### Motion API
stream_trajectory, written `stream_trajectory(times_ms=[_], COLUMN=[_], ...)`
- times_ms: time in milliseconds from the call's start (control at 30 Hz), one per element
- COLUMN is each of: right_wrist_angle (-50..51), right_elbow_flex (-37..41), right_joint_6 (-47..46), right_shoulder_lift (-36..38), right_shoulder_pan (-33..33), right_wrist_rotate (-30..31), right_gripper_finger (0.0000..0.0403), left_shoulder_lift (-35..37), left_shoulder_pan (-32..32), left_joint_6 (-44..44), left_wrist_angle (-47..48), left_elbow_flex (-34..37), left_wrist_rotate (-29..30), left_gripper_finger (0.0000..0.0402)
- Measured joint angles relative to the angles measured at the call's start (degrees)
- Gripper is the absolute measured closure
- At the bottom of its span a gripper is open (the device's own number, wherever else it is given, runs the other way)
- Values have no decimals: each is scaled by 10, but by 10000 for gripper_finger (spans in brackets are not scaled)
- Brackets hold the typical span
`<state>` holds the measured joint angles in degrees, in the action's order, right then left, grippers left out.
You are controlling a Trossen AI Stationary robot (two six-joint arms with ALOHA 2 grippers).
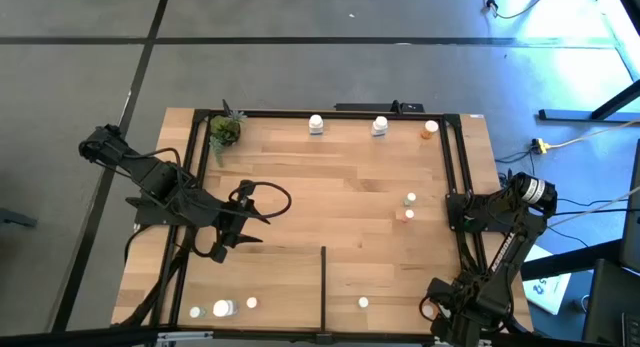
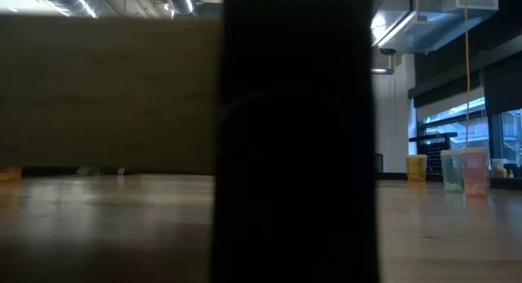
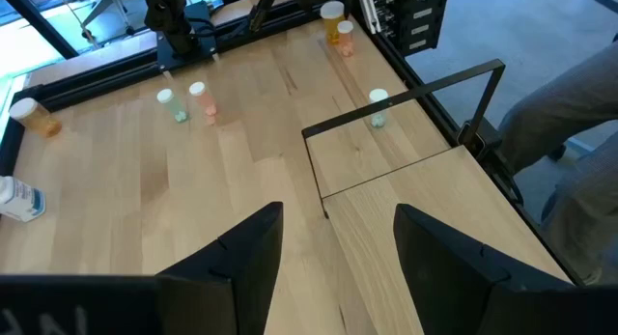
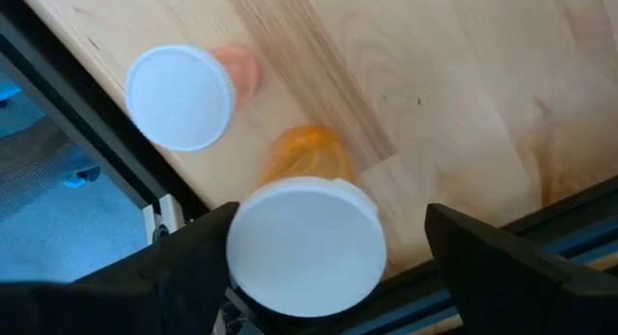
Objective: Pick and place medicine bottles onto shelf by color
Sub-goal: Put the bottom right orange pill bottle on the shelf
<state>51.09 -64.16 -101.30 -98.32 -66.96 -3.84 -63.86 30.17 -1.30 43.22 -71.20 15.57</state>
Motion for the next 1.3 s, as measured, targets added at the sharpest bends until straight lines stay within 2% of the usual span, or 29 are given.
stream_trajectory(times_ms=[567,833,1033,1300], right_wrist_angle=[11,15,15,20], right_elbow_flex=[0,0,0,-8], right_joint_6=[-2,-22,-31,-36], right_shoulder_lift=[0,0,0,0], right_shoulder_pan=[0,0,0,0], right_wrist_rotate=[18,18,17,17], right_gripper_finger=[193,181,192,186], left_shoulder_lift=[0,0,0,0], left_shoulder_pan=[0,0,0,0], left_joint_6=[0,0,0,0], left_wrist_angle=[0,0,0,0], left_elbow_flex=[0,0,0,0], left_wrist_rotate=[0,0,0,0], left_gripper_finger=[209,209,209,209])
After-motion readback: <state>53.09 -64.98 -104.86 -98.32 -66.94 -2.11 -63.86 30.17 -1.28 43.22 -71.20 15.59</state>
